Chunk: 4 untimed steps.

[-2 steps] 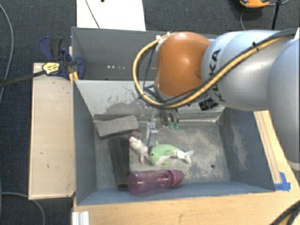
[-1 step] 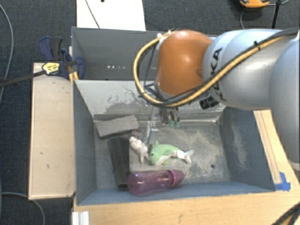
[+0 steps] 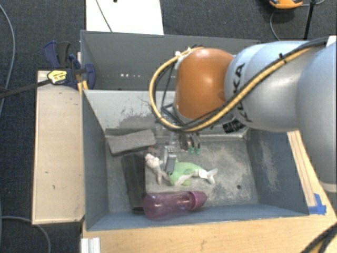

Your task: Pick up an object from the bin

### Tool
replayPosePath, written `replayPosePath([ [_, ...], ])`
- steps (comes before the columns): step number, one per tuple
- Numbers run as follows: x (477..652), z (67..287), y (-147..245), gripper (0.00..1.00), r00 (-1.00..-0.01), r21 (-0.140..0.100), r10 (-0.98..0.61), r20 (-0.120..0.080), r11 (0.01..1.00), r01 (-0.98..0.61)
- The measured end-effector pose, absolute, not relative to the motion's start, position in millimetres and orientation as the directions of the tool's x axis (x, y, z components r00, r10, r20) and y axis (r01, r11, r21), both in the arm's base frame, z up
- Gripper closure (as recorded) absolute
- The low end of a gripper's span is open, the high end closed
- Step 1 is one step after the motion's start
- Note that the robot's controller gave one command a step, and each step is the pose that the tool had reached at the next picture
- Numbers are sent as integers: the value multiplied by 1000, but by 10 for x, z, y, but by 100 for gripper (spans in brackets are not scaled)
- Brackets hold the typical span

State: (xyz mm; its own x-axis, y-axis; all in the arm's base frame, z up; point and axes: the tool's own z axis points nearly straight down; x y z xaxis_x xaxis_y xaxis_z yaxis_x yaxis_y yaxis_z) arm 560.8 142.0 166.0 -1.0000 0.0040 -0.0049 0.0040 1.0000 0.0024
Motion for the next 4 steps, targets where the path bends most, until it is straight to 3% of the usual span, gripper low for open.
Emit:
replayPosePath([
  [1,5395,1415,1125,0,-1000,4,-27,-2,1000,-27],
  [2,5305,1280,862,0,-998,0,64,-3,998,64],
  [3,5211,827,790,100,-999,5,-40,-3,999,-40],
  [4,5211,827,790,100,-999,5,-39,-3,999,-39],
])
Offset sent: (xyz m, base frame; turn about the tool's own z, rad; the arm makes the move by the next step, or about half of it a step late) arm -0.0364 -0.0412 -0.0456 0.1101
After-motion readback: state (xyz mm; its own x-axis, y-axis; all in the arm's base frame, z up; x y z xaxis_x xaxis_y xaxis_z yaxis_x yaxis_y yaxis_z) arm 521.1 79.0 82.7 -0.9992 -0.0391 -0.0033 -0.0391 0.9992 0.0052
